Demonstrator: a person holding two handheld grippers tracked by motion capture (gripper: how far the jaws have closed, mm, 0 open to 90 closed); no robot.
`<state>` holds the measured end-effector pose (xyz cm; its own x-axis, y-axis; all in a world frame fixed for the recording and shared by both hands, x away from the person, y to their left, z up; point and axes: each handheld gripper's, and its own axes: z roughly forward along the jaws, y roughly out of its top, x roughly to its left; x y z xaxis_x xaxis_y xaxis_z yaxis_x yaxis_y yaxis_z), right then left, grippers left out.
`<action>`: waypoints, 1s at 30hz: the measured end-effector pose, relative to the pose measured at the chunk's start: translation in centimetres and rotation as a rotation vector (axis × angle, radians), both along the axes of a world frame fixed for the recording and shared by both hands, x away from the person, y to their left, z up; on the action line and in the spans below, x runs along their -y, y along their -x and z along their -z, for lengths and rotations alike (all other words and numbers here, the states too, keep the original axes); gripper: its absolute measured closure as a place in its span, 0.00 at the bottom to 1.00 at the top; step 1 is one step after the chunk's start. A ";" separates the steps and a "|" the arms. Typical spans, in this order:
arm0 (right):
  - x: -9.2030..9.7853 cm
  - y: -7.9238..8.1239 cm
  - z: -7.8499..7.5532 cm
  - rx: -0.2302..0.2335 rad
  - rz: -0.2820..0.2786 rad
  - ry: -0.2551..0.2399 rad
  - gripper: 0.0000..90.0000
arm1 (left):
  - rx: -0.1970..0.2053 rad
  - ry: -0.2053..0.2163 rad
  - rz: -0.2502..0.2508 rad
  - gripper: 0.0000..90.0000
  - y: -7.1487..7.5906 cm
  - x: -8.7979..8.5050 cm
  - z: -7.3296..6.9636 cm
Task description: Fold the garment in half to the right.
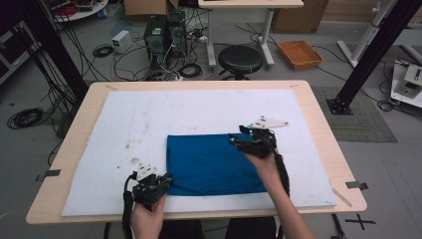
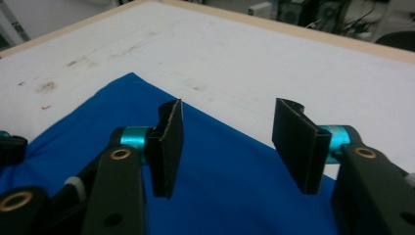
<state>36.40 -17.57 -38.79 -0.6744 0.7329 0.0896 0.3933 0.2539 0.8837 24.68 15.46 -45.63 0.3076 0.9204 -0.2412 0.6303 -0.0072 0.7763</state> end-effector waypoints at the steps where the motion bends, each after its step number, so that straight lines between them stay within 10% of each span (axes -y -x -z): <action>1: -1.0 -0.5 0.0 -0.015 -0.008 -0.003 0.54 | 0.001 0.001 -0.001 0.93 0.0 0.0 0.0; 8: -8.1 -3.7 0.6 -0.080 -0.079 -0.008 0.62 | -0.002 0.023 -0.004 0.93 0.0 -0.2 0.1; 18: -18.5 -6.8 3.8 -0.155 -0.139 0.155 0.72 | 0.007 0.023 0.004 0.93 0.1 -0.3 0.3; 30: -23.4 -8.0 5.4 -0.188 -0.110 0.296 0.86 | 0.014 0.026 0.011 0.92 0.1 -0.4 0.3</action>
<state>44.41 5.79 -44.23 -0.7428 0.6693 0.0144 0.4975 0.5375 0.6809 24.54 15.82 -45.97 0.3217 0.9103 -0.2603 0.6190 0.0059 0.7854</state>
